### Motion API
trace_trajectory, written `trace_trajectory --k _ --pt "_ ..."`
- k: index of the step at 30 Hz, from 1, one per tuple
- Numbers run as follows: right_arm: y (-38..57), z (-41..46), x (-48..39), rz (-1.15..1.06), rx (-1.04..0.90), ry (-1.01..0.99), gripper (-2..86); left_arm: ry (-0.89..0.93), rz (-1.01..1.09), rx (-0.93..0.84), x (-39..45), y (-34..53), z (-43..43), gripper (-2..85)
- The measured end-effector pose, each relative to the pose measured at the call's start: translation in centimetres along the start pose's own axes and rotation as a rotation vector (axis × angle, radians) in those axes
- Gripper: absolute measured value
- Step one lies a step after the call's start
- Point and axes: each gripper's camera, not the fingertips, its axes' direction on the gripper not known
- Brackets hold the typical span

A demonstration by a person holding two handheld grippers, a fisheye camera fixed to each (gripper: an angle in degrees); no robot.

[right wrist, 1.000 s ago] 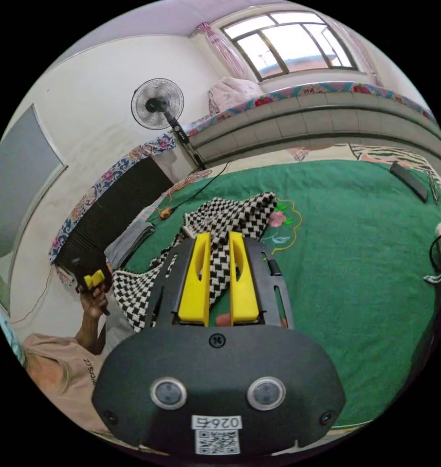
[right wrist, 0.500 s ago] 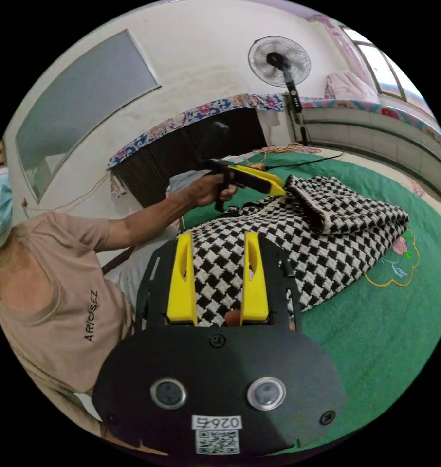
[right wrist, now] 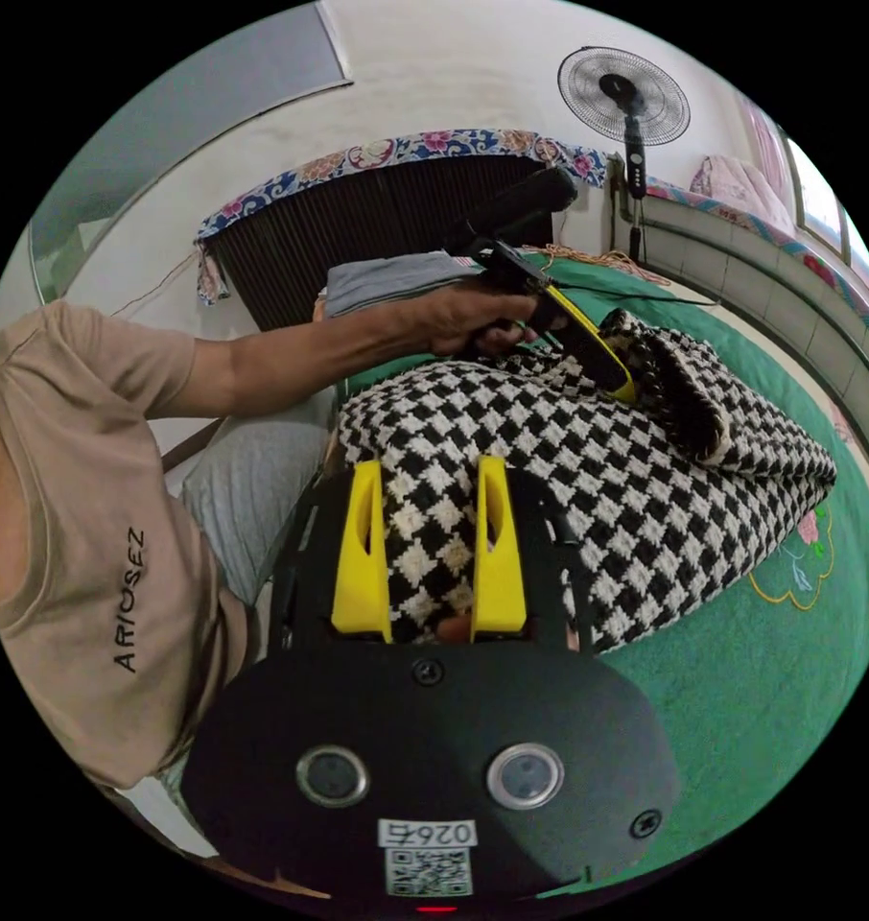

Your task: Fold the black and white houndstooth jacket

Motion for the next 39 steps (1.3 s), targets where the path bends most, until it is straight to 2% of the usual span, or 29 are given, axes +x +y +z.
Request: trace_trajectory --k 7,11,15,22,25,29,33,35,37,39 --pt "2.0 1.7 -0.3 -0.021 0.007 0.002 9.9 0.027 0.013 0.08 1.1 -1.8 0.1 5.9" --pt "3.1 2.5 0.7 0.047 0.02 -0.023 9.9 -0.092 -0.014 -0.15 2.2 -4.5 3.8 11.6" --pt "4.6 2.4 2.7 0.122 0.046 -0.098 7.3 -0.103 -0.003 -0.133 3.0 -6.3 3.7 5.4" --pt "10.4 1.3 8.3 0.33 0.228 -0.411 0.8 0.189 -0.09 -0.143 1.0 -7.8 3.3 6.7" --pt "12.5 1.4 9.9 0.405 0.283 -0.474 1.7 0.275 -0.173 -0.142 -0.2 -8.1 4.4 6.7" --pt "13.5 1.1 9.6 0.399 0.277 -0.35 9.8 0.349 -0.26 -0.074 -1.5 -7.8 4.5 6.0" --pt "13.1 1.0 7.4 0.29 0.253 -0.171 19.0 0.407 -0.298 0.021 -1.8 -7.7 3.4 5.4" --pt "12.7 1.9 6.2 0.226 0.186 -0.043 19.6 0.45 -0.292 0.064 -1.6 -7.8 2.8 5.3" --pt "12.4 4.4 5.2 0.157 0.033 0.12 16.7 0.49 -0.28 0.09 -1.3 -8.1 2.3 5.2" --pt "12.6 5.1 4.9 0.112 0.014 0.128 12.9 0.525 -0.267 0.113 -0.8 -8.4 1.9 5.1"
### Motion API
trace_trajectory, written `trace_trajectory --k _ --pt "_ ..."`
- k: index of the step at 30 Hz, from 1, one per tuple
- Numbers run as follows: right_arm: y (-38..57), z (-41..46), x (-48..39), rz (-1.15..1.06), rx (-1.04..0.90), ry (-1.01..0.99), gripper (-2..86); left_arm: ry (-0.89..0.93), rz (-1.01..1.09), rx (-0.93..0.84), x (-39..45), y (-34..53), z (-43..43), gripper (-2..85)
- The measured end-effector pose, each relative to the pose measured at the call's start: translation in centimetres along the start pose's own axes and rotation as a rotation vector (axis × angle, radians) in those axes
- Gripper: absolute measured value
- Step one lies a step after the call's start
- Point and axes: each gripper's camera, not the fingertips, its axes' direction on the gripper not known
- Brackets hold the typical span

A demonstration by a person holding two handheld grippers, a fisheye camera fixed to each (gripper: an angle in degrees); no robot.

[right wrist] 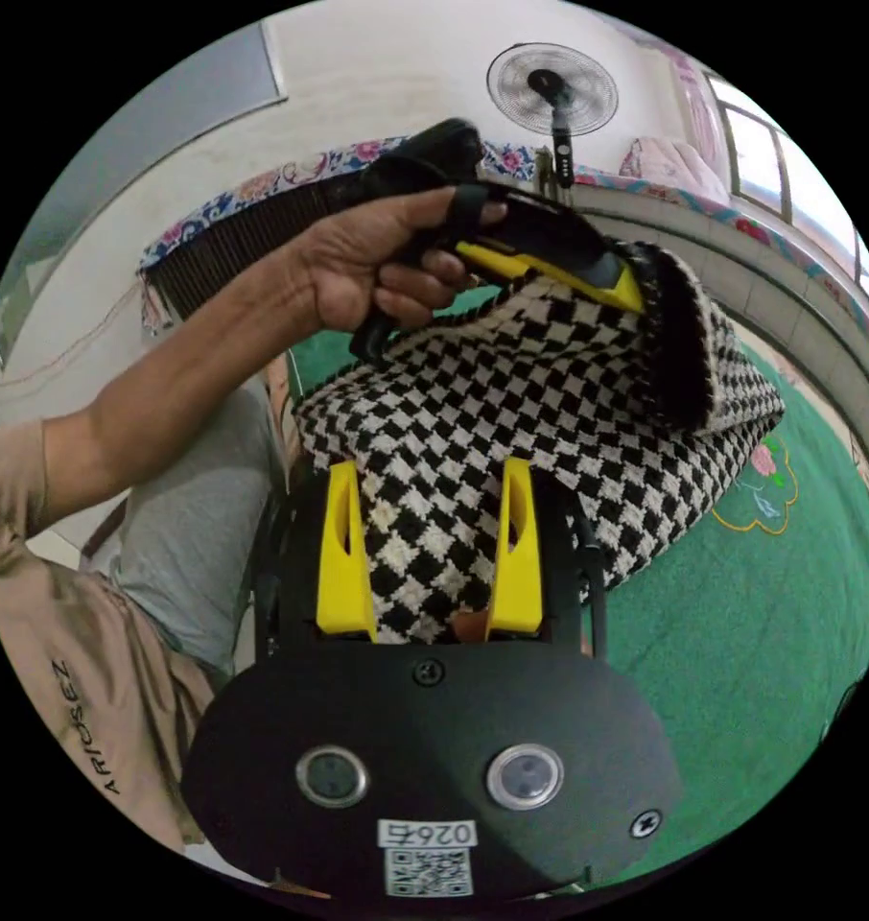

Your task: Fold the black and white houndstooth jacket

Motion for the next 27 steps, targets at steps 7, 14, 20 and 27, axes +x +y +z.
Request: trace_trajectory --k 7,14,20,27 --pt "3.2 -2.2 4.6 0.111 0.064 -0.185 3.8 0.069 -0.046 0.056 0.1 0.3 -1.0 5.1" --pt "9.4 -5.8 13.2 0.371 0.17 -0.48 -1.1 0.153 -0.095 0.121 0.2 -0.7 -2.6 5.0" --pt "16.9 -11.8 17.6 0.54 0.281 -0.432 -1.5 0.242 -0.066 0.082 3.9 -4.8 1.9 5.0" --pt "33.6 -21.0 20.4 1.073 1.006 -0.323 -0.9 0.13 0.389 -0.519 18.3 -8.7 20.6 6.7"
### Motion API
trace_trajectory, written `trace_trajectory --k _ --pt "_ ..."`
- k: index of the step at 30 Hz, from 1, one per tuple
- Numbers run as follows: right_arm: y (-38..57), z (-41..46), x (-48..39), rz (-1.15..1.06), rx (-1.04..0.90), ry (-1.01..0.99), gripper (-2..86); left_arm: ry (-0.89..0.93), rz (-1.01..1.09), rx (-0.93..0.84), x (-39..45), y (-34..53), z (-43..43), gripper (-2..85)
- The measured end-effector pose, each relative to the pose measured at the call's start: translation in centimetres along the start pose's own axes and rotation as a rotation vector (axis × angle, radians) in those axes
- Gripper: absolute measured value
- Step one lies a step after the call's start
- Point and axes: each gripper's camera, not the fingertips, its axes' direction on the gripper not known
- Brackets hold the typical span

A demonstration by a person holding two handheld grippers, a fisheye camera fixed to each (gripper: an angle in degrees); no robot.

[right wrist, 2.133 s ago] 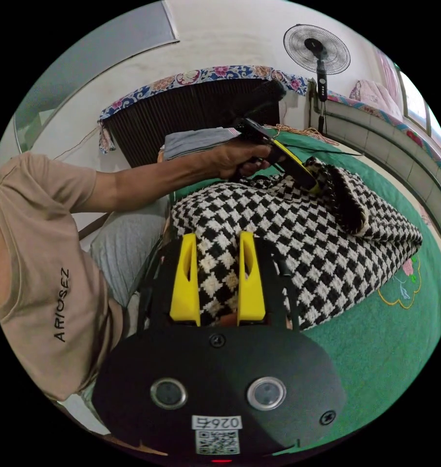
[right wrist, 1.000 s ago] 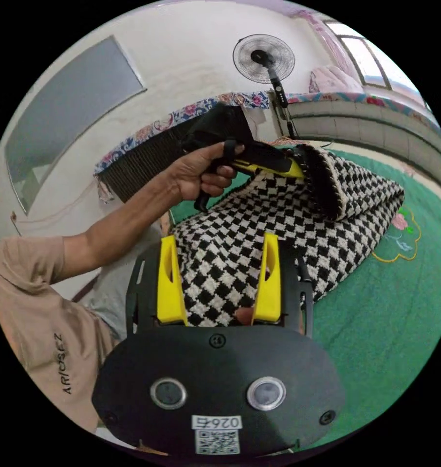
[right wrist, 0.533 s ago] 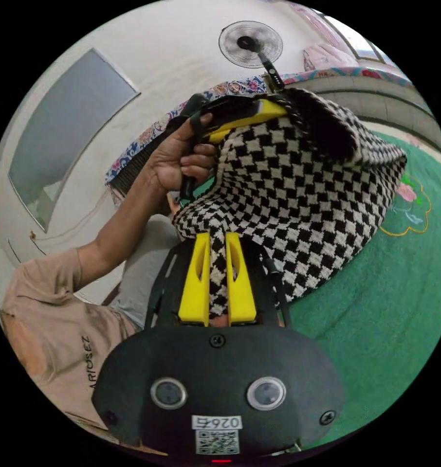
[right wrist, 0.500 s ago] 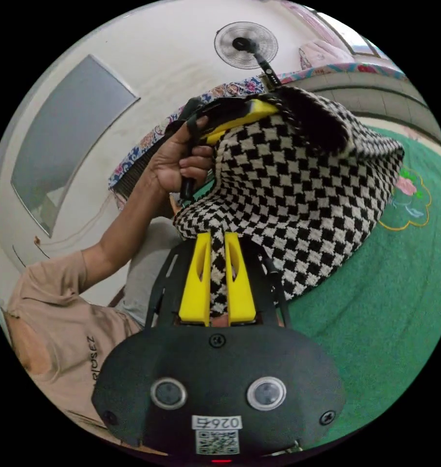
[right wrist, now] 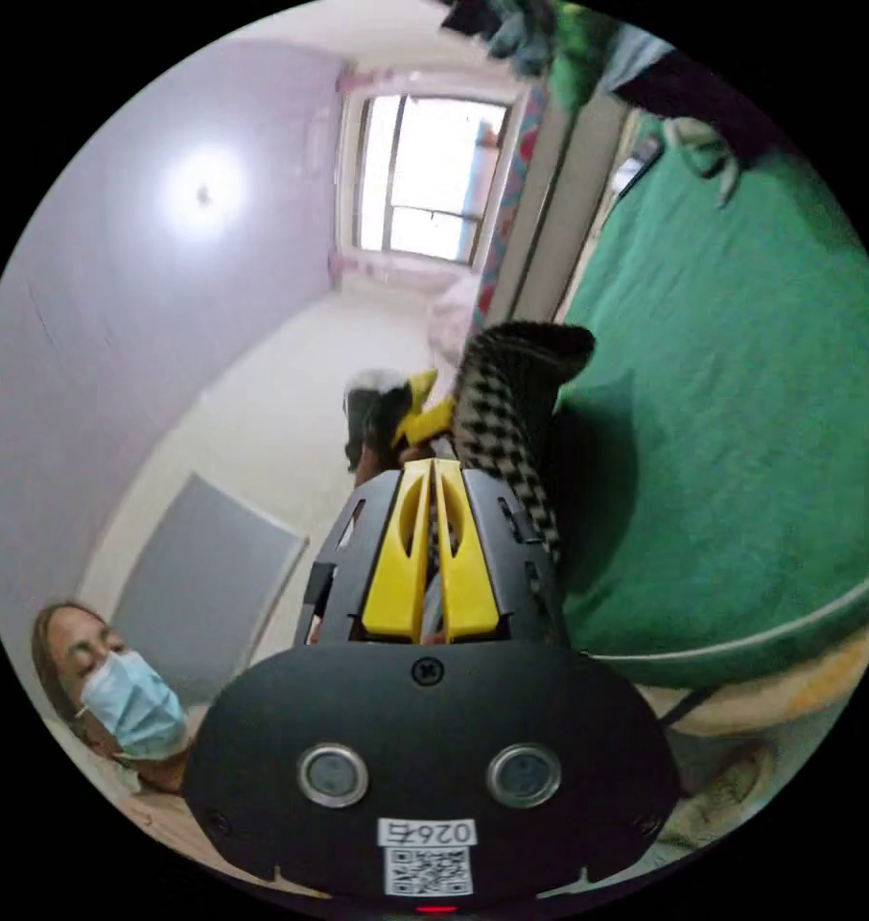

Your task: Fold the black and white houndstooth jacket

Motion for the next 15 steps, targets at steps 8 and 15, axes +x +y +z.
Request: trace_trajectory --k 8,15 --pt "-0.9 6.5 -5.6 -0.465 -0.296 0.294 5.3 0.313 0.321 0.158 5.2 3.5 -0.9 -0.7" --pt "2.5 23.4 -5.7 -0.794 -0.71 0.49 11.8 -0.547 -0.145 0.333 -0.2 20.7 -10.1 8.9"
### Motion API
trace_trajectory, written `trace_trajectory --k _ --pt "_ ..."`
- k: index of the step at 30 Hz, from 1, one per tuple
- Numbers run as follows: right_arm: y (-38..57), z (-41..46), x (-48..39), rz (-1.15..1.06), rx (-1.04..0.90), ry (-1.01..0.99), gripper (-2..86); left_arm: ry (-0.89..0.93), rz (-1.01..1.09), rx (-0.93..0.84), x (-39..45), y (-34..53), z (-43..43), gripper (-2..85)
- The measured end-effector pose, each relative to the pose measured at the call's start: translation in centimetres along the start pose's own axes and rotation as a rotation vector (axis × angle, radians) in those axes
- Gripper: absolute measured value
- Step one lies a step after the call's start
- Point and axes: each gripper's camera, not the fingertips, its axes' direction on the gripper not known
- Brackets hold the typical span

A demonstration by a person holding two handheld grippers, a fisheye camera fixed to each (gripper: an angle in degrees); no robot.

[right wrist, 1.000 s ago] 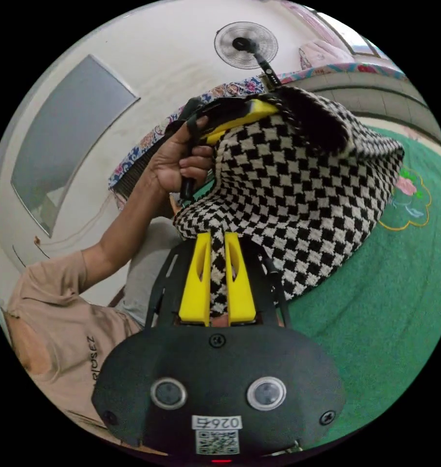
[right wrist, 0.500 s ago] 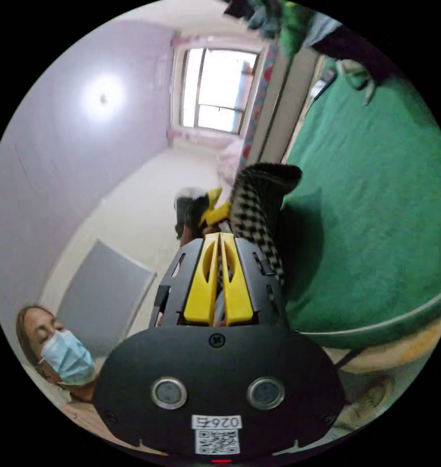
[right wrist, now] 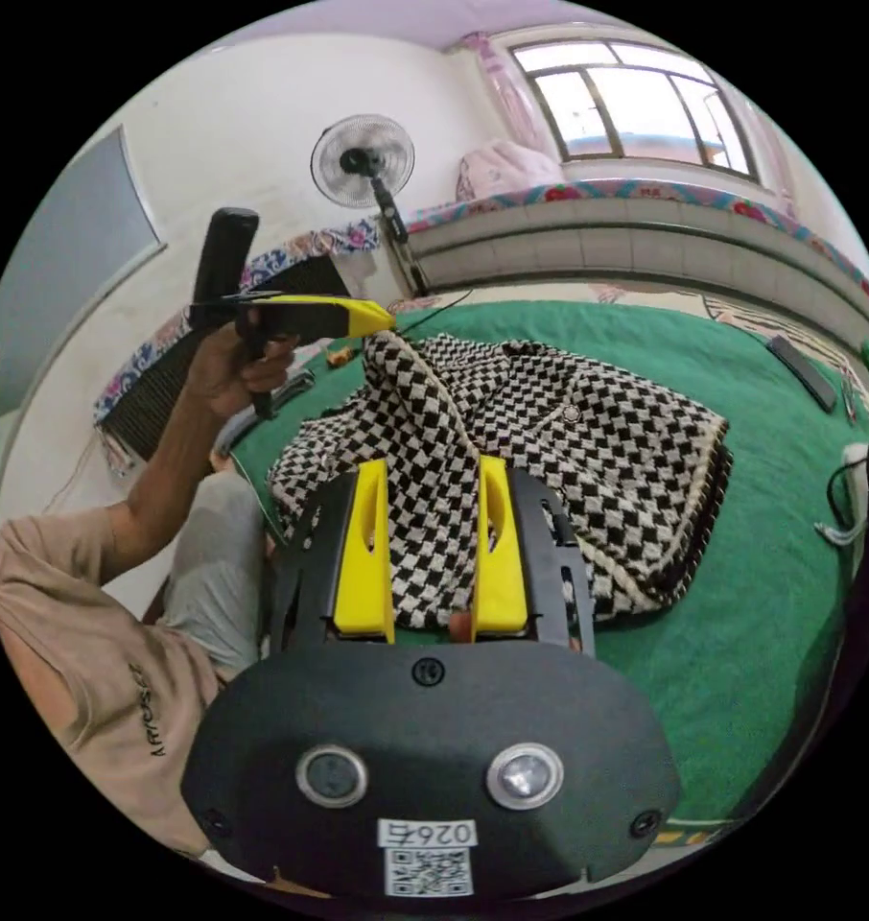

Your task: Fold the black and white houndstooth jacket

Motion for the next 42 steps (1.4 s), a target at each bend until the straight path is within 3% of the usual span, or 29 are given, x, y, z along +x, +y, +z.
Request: trace_trajectory --k 5,7,9,12,15,17,19,22,26,31,32,35,38,40,42 --pt "-5.3 7.0 -0.3 0.034 -0.018 -0.122 14.7 0.164 -0.215 0.05 -5.4 6.1 0.3 12.1" --pt "-6.5 10.6 -0.1 0.091 -0.169 -0.185 7.7 0.237 -0.233 -0.043 -5.7 6.5 2.6 10.7" --pt "-6.7 11.3 0.2 0.129 -0.238 -0.249 1.7 0.271 -0.108 -0.226 -3.2 6.1 5.9 6.4" --pt "-7.1 9.1 -0.2 0.058 -0.342 -0.175 -0.8 0.138 0.171 -0.27 1.9 6.1 6.2 5.5" --pt "-6.2 5.1 -1.2 -0.05 -0.376 -0.154 -1.0 0.243 0.32 -0.192 4.5 7.2 4.8 4.4" --pt "-5.0 3.1 -1.6 -0.087 -0.437 -0.2 -1.0 0.371 0.313 -0.118 4.1 7.9 3.5 2.9" --pt "-2.7 1.3 -2.2 -0.115 -0.588 -0.04 -1.0 0.433 0.275 -0.119 3.0 8.3 2.0 0.5" --pt "0.3 -0.1 -1.1 -0.072 -0.774 0.121 -1.0 0.238 0.217 -0.066 1.4 10.2 -1.4 0.1" --pt "-0.2 -4.6 1.2 0.097 -0.568 0.086 -0.8 0.087 0.264 0.035 2.3 11.8 -4.4 9.9" --pt "-1.9 -12.5 2.9 0.285 0.226 0.064 2.1 0.051 0.437 -0.175 6.2 10.9 -0.8 18.9" --pt "-2.2 -12.1 2.8 0.283 0.258 0.058 2.3 0.01 0.458 -0.261 7.0 10.7 0.7 18.3" --pt "-5.3 -6.8 2.3 0.249 0.164 0.044 3.0 -0.068 0.457 -0.477 7.6 10.5 4.2 14.9" --pt "-8.5 0.0 2.1 0.203 -0.024 -0.082 3.9 -0.074 0.437 -0.443 6.9 9.7 2.6 3.8" --pt "-10.5 4.4 1.8 0.185 -0.112 -0.176 6.5 -0.035 0.396 -0.4 5.7 9.5 1.1 1.8" --pt "-11.6 7.4 1.7 0.199 -0.169 -0.139 10.1 0.047 0.356 -0.37 3.6 9.5 -0.3 0.6"
